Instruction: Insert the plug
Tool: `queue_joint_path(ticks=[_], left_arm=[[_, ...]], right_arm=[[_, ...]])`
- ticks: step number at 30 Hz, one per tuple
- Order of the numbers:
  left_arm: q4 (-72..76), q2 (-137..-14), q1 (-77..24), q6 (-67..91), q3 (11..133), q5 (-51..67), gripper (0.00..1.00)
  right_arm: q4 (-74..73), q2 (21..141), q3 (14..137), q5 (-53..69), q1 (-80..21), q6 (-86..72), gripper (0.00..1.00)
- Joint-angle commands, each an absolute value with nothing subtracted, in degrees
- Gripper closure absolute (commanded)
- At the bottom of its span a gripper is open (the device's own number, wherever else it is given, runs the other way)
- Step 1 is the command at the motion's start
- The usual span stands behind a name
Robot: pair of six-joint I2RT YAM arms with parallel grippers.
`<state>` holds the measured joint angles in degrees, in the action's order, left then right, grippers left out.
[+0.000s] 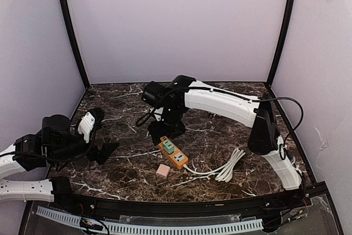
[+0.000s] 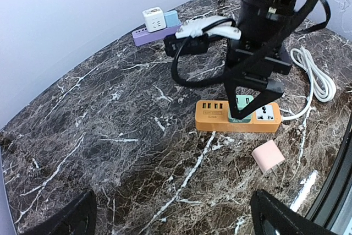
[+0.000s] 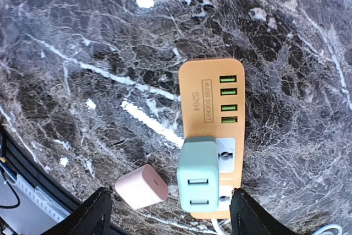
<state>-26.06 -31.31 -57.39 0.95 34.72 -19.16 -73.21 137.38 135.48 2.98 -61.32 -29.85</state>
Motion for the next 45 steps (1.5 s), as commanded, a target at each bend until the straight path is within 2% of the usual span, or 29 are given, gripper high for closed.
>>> queue_joint_path(ticks=[1,7,9,11,12,15,19,24,33,39,45], left_arm=[[-24.76,-32.35,-57.16,3.27,33.56,-20.5,0.01],[-23.31,-36.36,-57.19,5.16,33.36,-17.27,0.01],[-22.52,-38.81,-57.16,6.19,33.69,-17.95,0.01],[-21.26,-41.3,-57.15,7.7,34.02,-19.12,0.01],[-20.59,-42.19,-57.2,8.24,34.54,-19.57,0.01],[-19.34,-46.81,-57.21,10.94,35.37,-19.42,0.01],[-20.82,-53.33,-57.73,13.41,37.47,-18.59,0.01],[-21.14,-61.1,-60.93,18.38,40.99,-18.41,0.03],[-21.03,-75.19,-67.95,28.72,44.78,-17.71,0.08],[-21.47,-83.47,-69.7,31.24,48.56,-15.66,0.13],[-22.33,-89.51,-70.31,32.86,52.55,-14.6,0.13]], right_arm=[[-71.07,129.91,132.8,0.84,-60.42,-31.76,0.25],[-69.07,122.46,126.24,-2.76,-57.82,-33.02,0.17],[-68.82,119.99,124.15,-4.03,-56.87,-32.6,0.12],[-69.09,117.67,122.31,-5.61,-55.82,-32.27,0.02],[-69.02,116.44,121.35,-6.5,-55.31,-32.05,0.02],[-66.66,111.98,115.5,-8.06,-53.66,-32.43,0.01],[-60.24,105.14,105.97,-4.41,-50.43,-32.77,0.01],[-58.89,101.14,100.86,-2.27,-47.32,-30.32,0.01],[-59.06,101.08,99.16,-0.24,-44.16,-27.06,0.01],[-59.39,102.59,101.18,1.72,-43.86,-25.01,0.01],[-59.41,103.31,101.92,2.69,-43.71,-24.31,0.01]])
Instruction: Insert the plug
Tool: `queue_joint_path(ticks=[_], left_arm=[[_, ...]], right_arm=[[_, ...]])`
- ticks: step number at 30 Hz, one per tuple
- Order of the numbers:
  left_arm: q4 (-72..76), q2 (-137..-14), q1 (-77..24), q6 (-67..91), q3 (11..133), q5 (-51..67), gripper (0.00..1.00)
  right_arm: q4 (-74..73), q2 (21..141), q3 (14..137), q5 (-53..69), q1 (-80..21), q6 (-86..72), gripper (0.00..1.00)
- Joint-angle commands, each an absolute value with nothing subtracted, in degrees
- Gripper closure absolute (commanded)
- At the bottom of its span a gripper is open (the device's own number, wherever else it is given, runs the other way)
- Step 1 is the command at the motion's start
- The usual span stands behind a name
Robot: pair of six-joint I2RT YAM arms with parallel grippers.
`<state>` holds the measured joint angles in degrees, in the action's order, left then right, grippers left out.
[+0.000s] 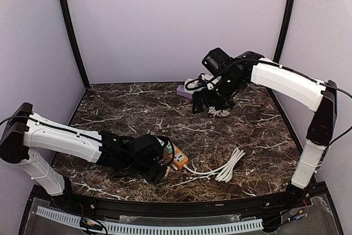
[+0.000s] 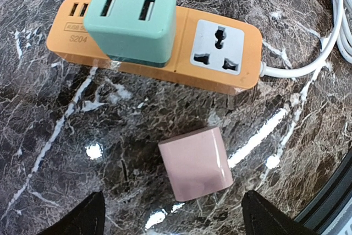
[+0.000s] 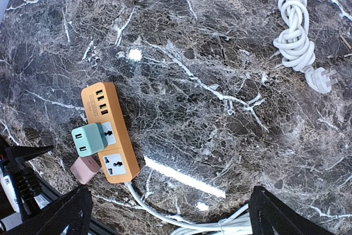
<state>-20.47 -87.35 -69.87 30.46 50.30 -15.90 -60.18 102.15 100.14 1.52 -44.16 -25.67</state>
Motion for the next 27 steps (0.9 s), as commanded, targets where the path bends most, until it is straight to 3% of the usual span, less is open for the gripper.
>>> queue_joint_path(ticks=[1,14,27], left_arm=[[-22.39,-90.06,-70.31,33.33,53.26,-14.18,0.13],[-27.27,-99.82,-70.31,36.12,60.16,-13.91,0.21],[-29.81,-102.09,-70.31,37.82,61.65,-15.42,0.33]], right_arm=[[-59.48,103.32,101.99,2.72,-43.64,-24.2,0.01],[-61.31,104.96,104.54,4.1,-42.73,-20.7,0.01],[-61.52,107.0,105.78,5.07,-41.32,-17.89,0.01]])
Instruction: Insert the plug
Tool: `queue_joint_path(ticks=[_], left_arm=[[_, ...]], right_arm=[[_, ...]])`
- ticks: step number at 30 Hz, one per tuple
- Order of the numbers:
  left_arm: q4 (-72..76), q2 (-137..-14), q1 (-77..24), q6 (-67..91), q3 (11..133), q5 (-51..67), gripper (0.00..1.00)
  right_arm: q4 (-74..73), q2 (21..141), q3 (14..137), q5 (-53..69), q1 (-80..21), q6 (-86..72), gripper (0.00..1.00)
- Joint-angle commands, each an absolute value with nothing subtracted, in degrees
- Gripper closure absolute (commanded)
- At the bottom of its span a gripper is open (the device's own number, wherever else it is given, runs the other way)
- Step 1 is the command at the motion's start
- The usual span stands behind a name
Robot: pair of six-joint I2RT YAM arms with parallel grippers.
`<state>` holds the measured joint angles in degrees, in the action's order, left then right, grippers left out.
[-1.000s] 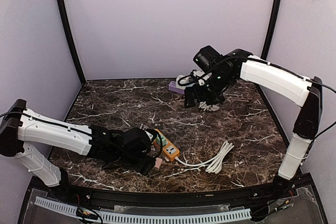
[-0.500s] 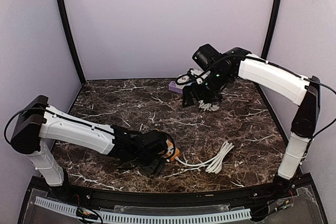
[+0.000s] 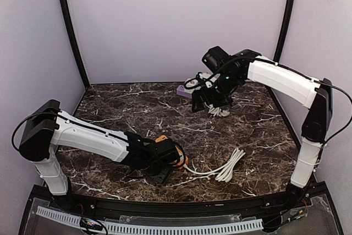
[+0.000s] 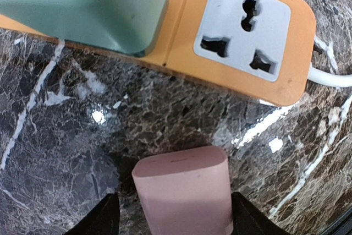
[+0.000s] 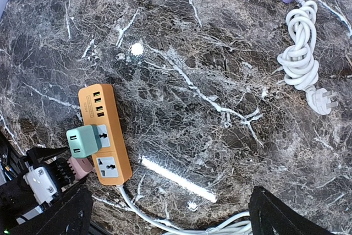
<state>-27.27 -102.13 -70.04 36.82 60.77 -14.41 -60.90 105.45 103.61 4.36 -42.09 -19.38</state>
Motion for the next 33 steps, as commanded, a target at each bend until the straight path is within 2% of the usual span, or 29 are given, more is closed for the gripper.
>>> queue_joint_path(ticks=[1,3,9,14,22,30,33], left_arm=[[-29.73,-102.15,-70.33,37.67,61.66,-15.46,0.38],[-29.64,-102.46,-70.32,37.5,61.76,-15.53,0.44],[-28.53,-102.64,-70.36,37.31,61.37,-15.61,0.52],[-27.76,-102.2,-70.31,36.36,61.25,-16.03,0.66],[-26.73,-98.56,-70.31,34.55,59.8,-17.51,0.79],[-26.98,-95.5,-70.31,34.33,57.69,-16.66,0.87],[-26.98,-93.88,-70.31,34.74,56.14,-16.59,0.94]], right_arm=[[-61.62,107.31,106.18,5.17,-41.17,-17.73,0.01],[-61.84,108.07,107.14,5.27,-41.07,-17.3,0.01],[-62.55,109.79,108.85,5.78,-40.91,-16.42,0.01],[-63.08,110.54,109.61,5.88,-40.74,-15.83,0.01],[-63.29,110.33,109.51,5.81,-40.78,-16.57,0.01],[-61.44,108.7,106.47,7.29,-40.78,-18.08,0.02],[-61.14,108.36,106.41,7.38,-40.78,-18.63,0.02]])
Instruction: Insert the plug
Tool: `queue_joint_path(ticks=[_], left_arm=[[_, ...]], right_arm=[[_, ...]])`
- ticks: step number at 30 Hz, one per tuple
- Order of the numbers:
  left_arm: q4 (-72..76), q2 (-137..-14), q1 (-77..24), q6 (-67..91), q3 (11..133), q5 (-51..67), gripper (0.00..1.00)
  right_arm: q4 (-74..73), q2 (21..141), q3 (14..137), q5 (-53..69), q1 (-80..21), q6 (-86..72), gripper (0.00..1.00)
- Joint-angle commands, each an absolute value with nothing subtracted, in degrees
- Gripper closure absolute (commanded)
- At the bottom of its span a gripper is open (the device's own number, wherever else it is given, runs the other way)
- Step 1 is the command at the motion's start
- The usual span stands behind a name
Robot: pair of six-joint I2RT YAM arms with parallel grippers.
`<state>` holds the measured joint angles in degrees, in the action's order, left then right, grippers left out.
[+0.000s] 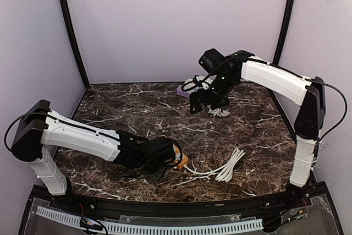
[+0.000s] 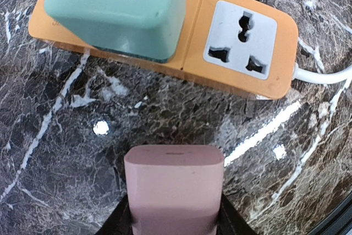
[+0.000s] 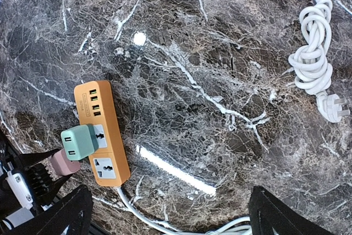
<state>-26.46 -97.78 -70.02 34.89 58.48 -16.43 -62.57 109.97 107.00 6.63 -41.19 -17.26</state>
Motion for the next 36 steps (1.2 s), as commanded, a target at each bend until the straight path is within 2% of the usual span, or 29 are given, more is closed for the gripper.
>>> queue_joint_path(ticks=[1,5,18,32,36], left_arm=[[-27.05,-93.06,-70.31,34.77,55.8,-16.65,0.95],[-27.41,-90.48,-70.31,34.73,54.27,-16.87,0.99],[-30.16,-82.74,-70.31,31.21,50.56,-18.04,0.99],[-32.61,-73.67,-68.51,22.11,47.93,-25.08,0.99],[-30.98,-71.49,-66.37,17.89,47.5,-25.37,0.99]], right_arm=[[-61.08,108.15,106.32,7.38,-40.78,-18.91,0.02],[-60.67,107.57,105.55,7.24,-40.78,-20.33,0.02],[-54.36,103.43,99.37,10.1,-40.78,-28.68,0.01],[-49.13,103.31,100.02,12.64,-40.82,-35.22,0.01],[-45.61,102.62,99.12,17.03,-41.16,-35.36,0.01]])
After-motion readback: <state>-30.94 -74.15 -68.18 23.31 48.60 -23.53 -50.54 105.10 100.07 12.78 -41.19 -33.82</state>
